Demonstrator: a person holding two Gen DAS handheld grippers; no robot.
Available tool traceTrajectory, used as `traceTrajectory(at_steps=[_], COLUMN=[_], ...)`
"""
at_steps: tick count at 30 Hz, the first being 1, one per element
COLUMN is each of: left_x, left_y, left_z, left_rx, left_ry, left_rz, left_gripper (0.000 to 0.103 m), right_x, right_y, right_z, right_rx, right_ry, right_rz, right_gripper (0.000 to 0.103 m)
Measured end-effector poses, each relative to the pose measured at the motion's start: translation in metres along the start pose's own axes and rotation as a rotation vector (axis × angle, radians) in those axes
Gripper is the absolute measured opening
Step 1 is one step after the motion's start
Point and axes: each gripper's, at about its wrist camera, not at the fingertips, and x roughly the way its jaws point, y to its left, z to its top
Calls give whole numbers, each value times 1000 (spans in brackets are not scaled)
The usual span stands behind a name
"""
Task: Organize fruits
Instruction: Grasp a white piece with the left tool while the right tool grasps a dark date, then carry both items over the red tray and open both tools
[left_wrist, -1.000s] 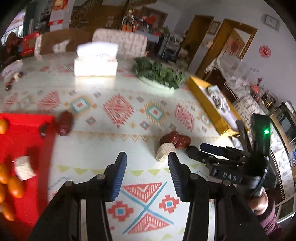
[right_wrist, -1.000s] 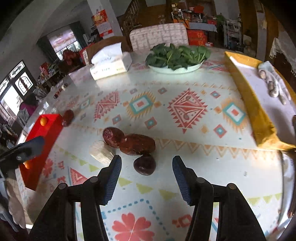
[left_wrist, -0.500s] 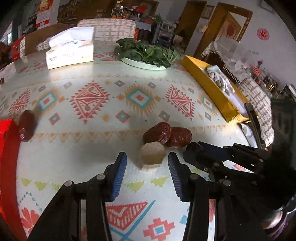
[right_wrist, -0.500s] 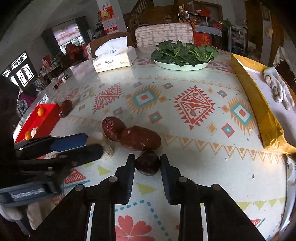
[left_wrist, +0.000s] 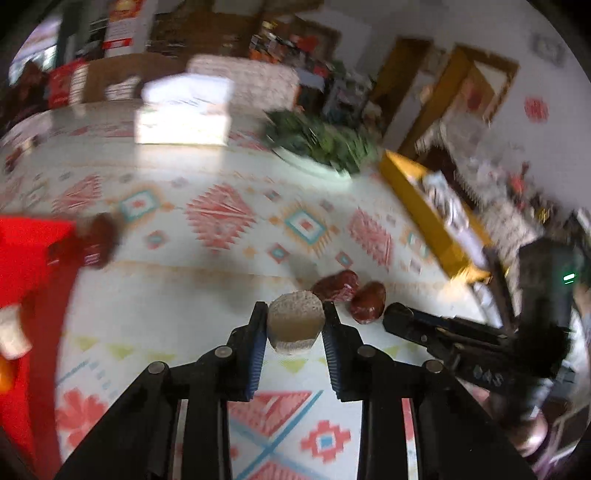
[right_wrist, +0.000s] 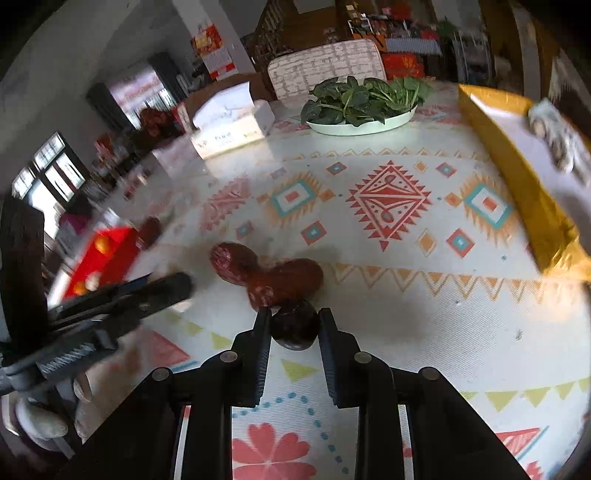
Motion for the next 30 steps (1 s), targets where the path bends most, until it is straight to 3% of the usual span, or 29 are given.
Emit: traceTrajectory(at_steps=[5, 11, 19, 30], left_x=[-59, -123, -147, -147], left_y=[50, 117, 171, 222], left_z=[-12, -31, -42, -27], left_rx=[-163, -294, -407, -428], left_ry=[-86, -186, -220, -187], left_rz=[9, 131, 189, 276], left_gripper=[28, 28, 28, 28], right_x=[-5, -10, 3, 69], right_y=[-5, 6, 107, 246], right_z=[1, 2, 9, 7], right_rx=[79, 159, -21, -261], right_ry=[-10, -5, 56, 174], right_rz=[134, 268, 276, 314], right_gripper=[28, 28, 28, 29])
